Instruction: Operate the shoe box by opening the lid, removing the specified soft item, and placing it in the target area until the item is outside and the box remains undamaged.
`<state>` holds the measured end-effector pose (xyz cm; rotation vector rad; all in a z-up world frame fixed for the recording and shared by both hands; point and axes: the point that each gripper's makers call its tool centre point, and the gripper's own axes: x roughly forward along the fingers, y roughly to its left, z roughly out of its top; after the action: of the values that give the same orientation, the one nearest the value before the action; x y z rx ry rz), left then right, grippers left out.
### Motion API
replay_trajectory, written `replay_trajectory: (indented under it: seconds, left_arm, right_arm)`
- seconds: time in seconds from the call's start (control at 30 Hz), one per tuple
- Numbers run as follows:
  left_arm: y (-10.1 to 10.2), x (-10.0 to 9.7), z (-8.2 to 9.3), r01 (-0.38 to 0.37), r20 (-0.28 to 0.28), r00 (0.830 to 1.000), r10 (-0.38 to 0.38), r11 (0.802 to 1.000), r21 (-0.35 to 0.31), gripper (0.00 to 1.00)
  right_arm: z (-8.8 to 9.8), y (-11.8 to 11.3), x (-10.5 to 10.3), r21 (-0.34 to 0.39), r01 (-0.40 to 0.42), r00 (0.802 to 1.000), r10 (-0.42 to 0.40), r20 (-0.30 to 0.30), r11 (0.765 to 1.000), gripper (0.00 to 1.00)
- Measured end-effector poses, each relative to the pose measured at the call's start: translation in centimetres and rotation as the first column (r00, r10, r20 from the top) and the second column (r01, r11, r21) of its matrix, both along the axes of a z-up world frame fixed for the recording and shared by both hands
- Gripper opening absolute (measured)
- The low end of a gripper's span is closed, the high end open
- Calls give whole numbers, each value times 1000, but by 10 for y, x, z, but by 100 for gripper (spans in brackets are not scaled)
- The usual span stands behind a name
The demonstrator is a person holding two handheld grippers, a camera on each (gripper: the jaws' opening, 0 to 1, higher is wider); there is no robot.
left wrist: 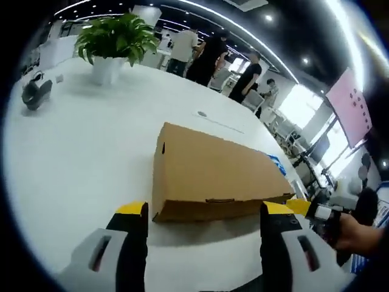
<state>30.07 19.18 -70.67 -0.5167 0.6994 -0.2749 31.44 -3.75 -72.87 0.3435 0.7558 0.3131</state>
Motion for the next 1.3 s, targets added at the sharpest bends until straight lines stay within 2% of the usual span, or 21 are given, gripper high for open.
replay_trajectory:
  seconds: [0.07, 0.13, 0.17, 0.2, 0.23, 0.3, 0.4, 0.47, 0.53, 0.63, 0.73, 0.83, 0.93, 1.0, 1.13, 1.27, 1.3]
  left_arm:
    - [0, -2, -1, -18, 3, 1000, 18, 999, -27, 79]
    - [-1, -3, -6, -32, -4, 999, 32, 999, -33, 80]
    - [-1, -3, -8, -35, -5, 999, 35, 999, -37, 80]
    - [-1, -2, -9, -49, -8, 999, 49, 997, -51, 80]
    - [-2, -2, -9, -57, -6, 998, 57, 996, -62, 80]
    - [-2, 1, -8, -79, 1, 997, 80, 993, -85, 81]
    - [3, 7, -6, -142, 12, 989, 144, 983, -113, 82]
    - [8, 12, -7, -199, 7, 979, 203, 968, -155, 85]
    - [9, 14, -9, -231, -10, 972, 234, 955, -188, 87]
    - [7, 14, -17, -237, -39, 971, 234, 948, -213, 89]
    - [9, 17, -22, -269, -40, 963, 267, 933, -241, 88]
    - [9, 20, -30, -266, -46, 964, 263, 936, -231, 81]
    - [5, 24, -34, -256, -43, 967, 252, 939, -229, 81]
    - [3, 25, -37, -248, -48, 969, 243, 942, -224, 81]
    - [1, 28, -43, -240, -47, 971, 236, 944, -226, 81]
    - [-3, 29, -47, -234, -53, 972, 228, 943, -238, 81]
    - [-4, 29, -47, -230, -51, 973, 225, 947, -223, 81]
  right_arm:
    - [-3, -1, -2, 7, -7, 1000, 7, -19, 1000, 73]
    - [-1, 1, -1, -2, -18, 1000, 18, 8, 1000, 75]
    - [0, 1, 0, 18, -11, 1000, 10, 12, 1000, 75]
    - [3, 4, 2, 85, 26, 1000, -27, 8, 996, 75]
    - [4, 2, 4, 117, 61, 998, -62, 1, 991, 75]
    - [13, 0, 12, 216, 123, 991, -131, 25, 969, 76]
    - [17, -4, 20, 275, 175, 981, -191, 32, 945, 86]
    - [13, -3, 19, 318, 208, 977, -212, -24, 925, 86]
    - [10, -7, 23, 318, 221, 974, -228, -17, 922, 86]
    - [3, -6, 23, 335, 244, 969, -240, -54, 910, 88]
    - [-4, -5, 24, 330, 247, 969, -243, -54, 911, 88]
    - [-5, -4, 30, 351, 251, 966, -258, -29, 902, 86]
    - [-11, -2, 32, 355, 259, 965, -259, -50, 898, 84]
    - [-12, -1, 34, 356, 254, 966, -257, -39, 899, 82]
    - [-19, 0, 36, 335, 237, 970, -240, -31, 912, 79]
    - [-24, 3, 35, 353, 240, 970, -239, -49, 904, 78]
    - [-24, 4, 35, 356, 241, 970, -239, -50, 903, 77]
